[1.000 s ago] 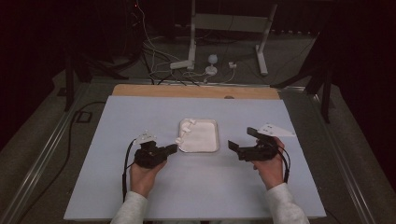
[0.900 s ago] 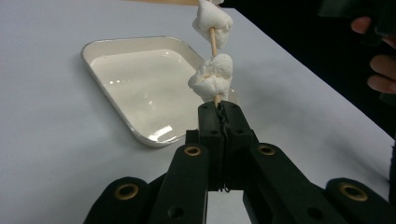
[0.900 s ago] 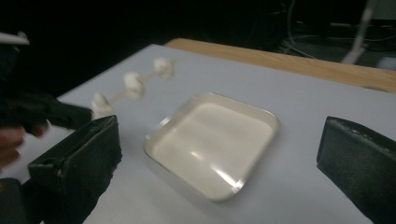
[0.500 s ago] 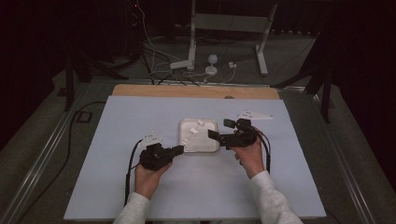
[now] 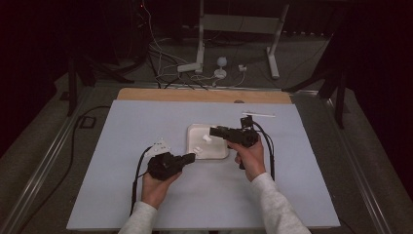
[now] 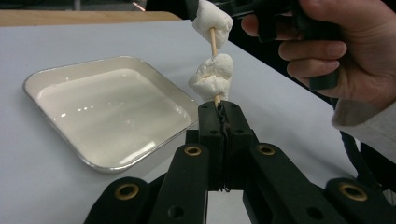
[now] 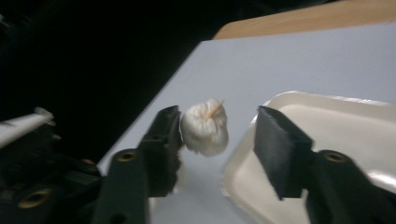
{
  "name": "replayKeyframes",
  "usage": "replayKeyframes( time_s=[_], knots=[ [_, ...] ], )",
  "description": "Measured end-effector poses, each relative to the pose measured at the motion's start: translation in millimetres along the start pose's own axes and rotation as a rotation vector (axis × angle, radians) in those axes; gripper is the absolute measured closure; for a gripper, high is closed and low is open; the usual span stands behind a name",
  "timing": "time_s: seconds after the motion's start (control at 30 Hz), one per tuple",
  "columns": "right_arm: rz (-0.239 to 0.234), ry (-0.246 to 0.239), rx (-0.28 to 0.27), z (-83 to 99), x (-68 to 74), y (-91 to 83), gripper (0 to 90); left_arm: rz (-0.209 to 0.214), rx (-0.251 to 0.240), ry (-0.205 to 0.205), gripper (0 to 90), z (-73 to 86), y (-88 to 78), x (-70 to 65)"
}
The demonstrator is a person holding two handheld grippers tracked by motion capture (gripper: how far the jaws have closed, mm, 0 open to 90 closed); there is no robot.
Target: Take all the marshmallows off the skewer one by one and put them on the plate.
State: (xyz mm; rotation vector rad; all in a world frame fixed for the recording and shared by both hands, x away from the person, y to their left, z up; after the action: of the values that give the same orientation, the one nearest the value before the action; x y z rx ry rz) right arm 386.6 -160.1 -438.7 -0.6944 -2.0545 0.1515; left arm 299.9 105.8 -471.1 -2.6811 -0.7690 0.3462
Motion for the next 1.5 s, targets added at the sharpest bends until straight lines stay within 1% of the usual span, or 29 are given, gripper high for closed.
replayKeyframes(
  time_s=[0.07, 0.13, 0.2, 0.33, 0.4, 0.47, 0.5, 0.53, 0.57, 0.63, 0.67, 0.73, 0.8, 0.93, 1.07, 1.13, 1.2, 1.3, 1.4, 1.5],
  knots=[
    [-0.022, 0.002, 0.021, 0.4, 1.4, 0.2, 67.9, 0.007, 0.005, 0.011, 90.0, 0.4, 0.8, -0.4],
    [-0.031, 0.007, 0.037, 0.1, 4.2, -0.3, 71.5, 0.008, 0.013, 0.020, 90.0, 0.7, 1.3, -0.8],
    [-0.027, 0.005, 0.045, -1.3, 6.1, -2.1, 73.8, 0.010, 0.013, 0.029, 90.0, 0.7, 1.3, -0.6],
    [-0.019, -0.023, 0.036, -4.4, 10.4, -7.1, 76.2, 0.015, 0.018, 0.038, 90.0, 1.2, 1.4, -0.4],
    [-0.017, -0.028, 0.031, -6.5, 11.4, -8.9, 76.9, 0.015, 0.022, 0.042, 90.0, 1.5, 1.3, 0.1],
    [-0.012, -0.025, 0.020, -8.4, 11.6, -11.0, 77.4, 0.008, 0.037, 0.046, 90.0, 2.2, 1.0, 0.9],
    [-0.002, -0.025, 0.001, -9.0, 11.4, -12.5, 77.8, 0.002, 0.049, 0.058, 90.0, 3.2, 0.9, 1.1],
    [-0.006, -0.016, -0.015, -10.9, 10.2, -15.3, 78.1, -0.002, 0.055, 0.052, 90.0, 4.4, 0.9, 1.6],
    [-0.012, -0.006, -0.038, -13.0, 8.7, -18.5, 78.4, -0.017, 0.075, 0.047, 90.0, 6.1, 1.3, 2.9],
    [-0.012, 0.001, -0.086, -18.9, 6.2, -30.1, 78.6, -0.022, 0.067, 0.013, 90.0, 9.8, 0.1, 7.1],
    [-0.002, -0.008, -0.090, -20.2, 6.0, -33.1, 78.5, -0.019, 0.057, 0.001, 90.0, 9.9, -1.2, 8.8],
    [0.040, -0.049, -0.072, -20.2, 6.5, -37.2, 77.9, -0.023, 0.039, -0.006, 90.0, 8.0, -3.4, 9.8],
    [0.074, -0.072, -0.059, -18.3, 5.4, -36.9, 77.4, -0.027, 0.030, -0.011, 90.0, 6.7, -4.5, 9.9],
    [0.104, -0.096, -0.039, -14.2, 1.5, -27.4, 76.4, -0.038, 0.025, -0.027, 90.0, 6.8, -5.1, 11.2],
    [0.164, -0.143, 0.004, -8.1, 0.0, -11.1, 75.8, -0.042, 0.024, -0.043, 90.0, 7.6, -5.5, 13.5],
    [0.183, -0.147, 0.014, -6.2, -1.5, -4.2, 75.3, -0.047, 0.020, -0.051, 90.0, 7.8, -6.3, 14.2],
    [0.217, -0.152, 0.019, -4.4, -4.5, 3.3, 74.1, -0.050, 0.016, -0.054, 90.0, 7.6, -7.2, 14.4],
    [0.253, -0.155, 0.044, -1.9, -11.5, 14.3, 73.7, -0.054, 0.009, -0.064, 90.0, 7.7, -7.7, 15.1],
    [0.285, -0.144, 0.069, 1.2, -21.1, 24.8, 73.8, -0.056, 0.014, -0.071, 90.0, 8.6, -6.8, 15.9],
    [0.301, -0.130, 0.088, 4.7, -27.9, 32.8, 73.7, -0.053, 0.014, -0.074, 90.0, 8.9, -6.4, 16.0]
  ],
)
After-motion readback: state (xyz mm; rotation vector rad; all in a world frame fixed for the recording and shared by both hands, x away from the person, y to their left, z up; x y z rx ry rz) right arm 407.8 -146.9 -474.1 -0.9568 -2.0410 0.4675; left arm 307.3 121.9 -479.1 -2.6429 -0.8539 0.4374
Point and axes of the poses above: each handheld gripper's, and its own axes: y roughly forward along the jaws, z roughly out of its underside, x roughly to its left, the point moved 1 cm from there along y, roughly forward along the jaws, and after that the axes turned 12 degrees about y, right-handed, at the moved point
